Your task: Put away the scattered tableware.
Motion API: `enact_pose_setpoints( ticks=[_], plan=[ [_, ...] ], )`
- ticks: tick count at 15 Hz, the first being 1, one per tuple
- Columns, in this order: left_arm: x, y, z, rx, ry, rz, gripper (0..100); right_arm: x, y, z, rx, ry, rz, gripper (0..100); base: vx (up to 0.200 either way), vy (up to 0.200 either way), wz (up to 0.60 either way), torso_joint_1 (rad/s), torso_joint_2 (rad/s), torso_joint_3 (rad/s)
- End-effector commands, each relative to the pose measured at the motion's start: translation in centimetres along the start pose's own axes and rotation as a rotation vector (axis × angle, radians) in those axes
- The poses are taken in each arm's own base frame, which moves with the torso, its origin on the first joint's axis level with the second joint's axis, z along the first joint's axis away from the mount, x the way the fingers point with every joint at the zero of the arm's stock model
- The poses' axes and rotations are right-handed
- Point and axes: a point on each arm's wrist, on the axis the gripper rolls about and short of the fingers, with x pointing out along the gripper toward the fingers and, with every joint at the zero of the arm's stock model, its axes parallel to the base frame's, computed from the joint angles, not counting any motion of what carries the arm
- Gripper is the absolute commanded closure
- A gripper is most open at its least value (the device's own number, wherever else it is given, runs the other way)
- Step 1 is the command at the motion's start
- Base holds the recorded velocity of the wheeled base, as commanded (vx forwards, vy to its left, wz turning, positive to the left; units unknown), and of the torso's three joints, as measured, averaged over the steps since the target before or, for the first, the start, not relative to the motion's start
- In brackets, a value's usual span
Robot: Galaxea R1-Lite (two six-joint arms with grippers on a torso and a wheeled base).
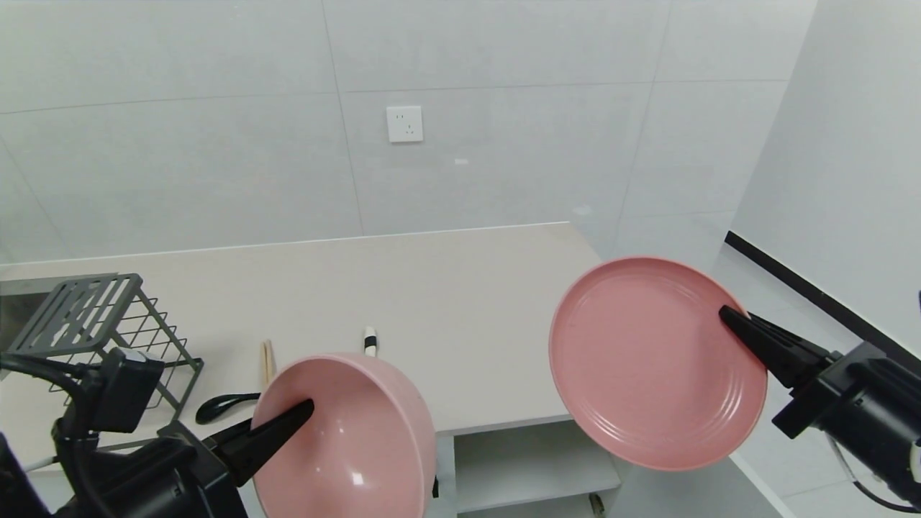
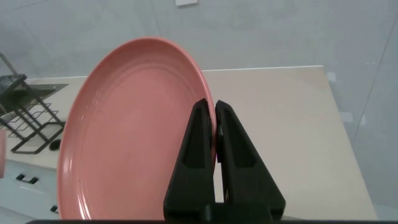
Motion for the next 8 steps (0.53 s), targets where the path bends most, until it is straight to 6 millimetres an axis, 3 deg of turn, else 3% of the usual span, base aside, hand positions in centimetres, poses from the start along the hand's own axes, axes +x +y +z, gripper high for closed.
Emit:
enact_pose_setpoints(
  ticks=[1, 8],
  plan=[
    [-0.21, -0.09, 0.07, 0.000, -0.009, -0.006, 100, 0.03, 0.02, -0.05, 0.000, 0.003, 0.002, 100, 0.000, 0.000, 0.00, 0.000, 0.00, 0.000],
    [-0.16, -0.03, 0.02, -0.002, -0.004, -0.001, 100, 0.21, -0.03, -0.29, -0.036, 0.017, -0.002, 100, 0.000, 0.000, 0.00, -0.018, 0.04, 0.020]
  ],
)
